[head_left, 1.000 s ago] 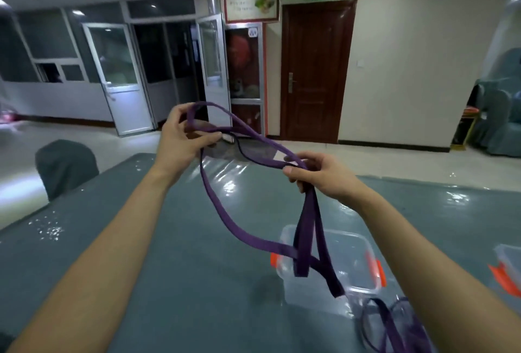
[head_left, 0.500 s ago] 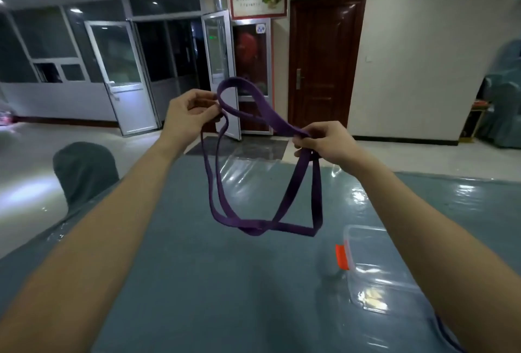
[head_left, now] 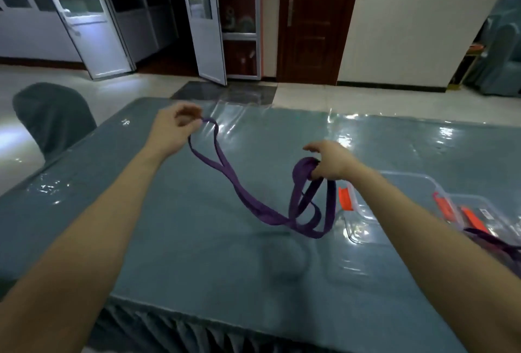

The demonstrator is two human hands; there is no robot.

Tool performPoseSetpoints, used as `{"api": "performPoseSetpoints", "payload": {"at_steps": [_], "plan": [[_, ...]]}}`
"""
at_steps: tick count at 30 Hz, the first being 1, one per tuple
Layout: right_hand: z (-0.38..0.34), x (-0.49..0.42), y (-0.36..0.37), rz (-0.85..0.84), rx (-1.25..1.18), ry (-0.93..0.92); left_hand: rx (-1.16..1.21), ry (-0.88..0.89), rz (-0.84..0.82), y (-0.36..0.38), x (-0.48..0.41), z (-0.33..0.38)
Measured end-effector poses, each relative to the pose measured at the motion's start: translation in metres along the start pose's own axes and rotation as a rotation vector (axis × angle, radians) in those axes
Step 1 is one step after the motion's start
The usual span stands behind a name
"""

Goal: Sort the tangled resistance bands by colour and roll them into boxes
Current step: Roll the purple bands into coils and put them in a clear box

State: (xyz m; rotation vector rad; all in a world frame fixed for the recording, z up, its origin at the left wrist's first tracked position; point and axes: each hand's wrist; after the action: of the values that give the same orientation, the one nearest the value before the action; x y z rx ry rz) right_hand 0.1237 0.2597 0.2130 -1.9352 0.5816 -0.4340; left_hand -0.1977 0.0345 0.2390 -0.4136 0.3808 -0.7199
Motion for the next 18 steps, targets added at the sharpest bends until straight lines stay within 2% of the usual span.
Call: {"api": "performPoseSetpoints", "payload": {"at_steps": [2,4,6,9,13,18], "plan": [[0.022,0.017,0.056,-0.175,0.130,0.091,-0.336,-0.129,-0.142,0.028,0.028,-0.059],[0.043,0.039,0.117,-0.263,0.156,0.147,-0.492,-0.224,-0.276,0.060,0.070,-0.109],[0.058,0.063,0.175,-0.246,0.061,0.226,-0.539,-0.265,-0.419,0.095,0.111,-0.144],[0.072,0.093,0.244,-0.201,-0.008,0.269,-0.619,-0.207,-0.577,0.146,0.154,-0.178],[0.091,0.113,0.289,-0.069,0.015,0.184,-0.650,-0.154,-0.564,0.197,0.180,-0.198],[0.110,0.107,0.288,-0.001,-0.138,0.149,-0.677,-0.193,-0.377,0.236,0.191,-0.206]]}}
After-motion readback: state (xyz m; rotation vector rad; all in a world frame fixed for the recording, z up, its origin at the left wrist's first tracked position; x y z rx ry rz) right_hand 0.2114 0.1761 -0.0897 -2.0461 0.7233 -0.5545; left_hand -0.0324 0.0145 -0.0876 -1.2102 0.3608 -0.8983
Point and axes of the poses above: each hand's wrist, its own x-axis away from the middle knuckle, its own y-axis out of the palm, z = x × y, and after that the axes turned 9 degrees about -y, right-handed
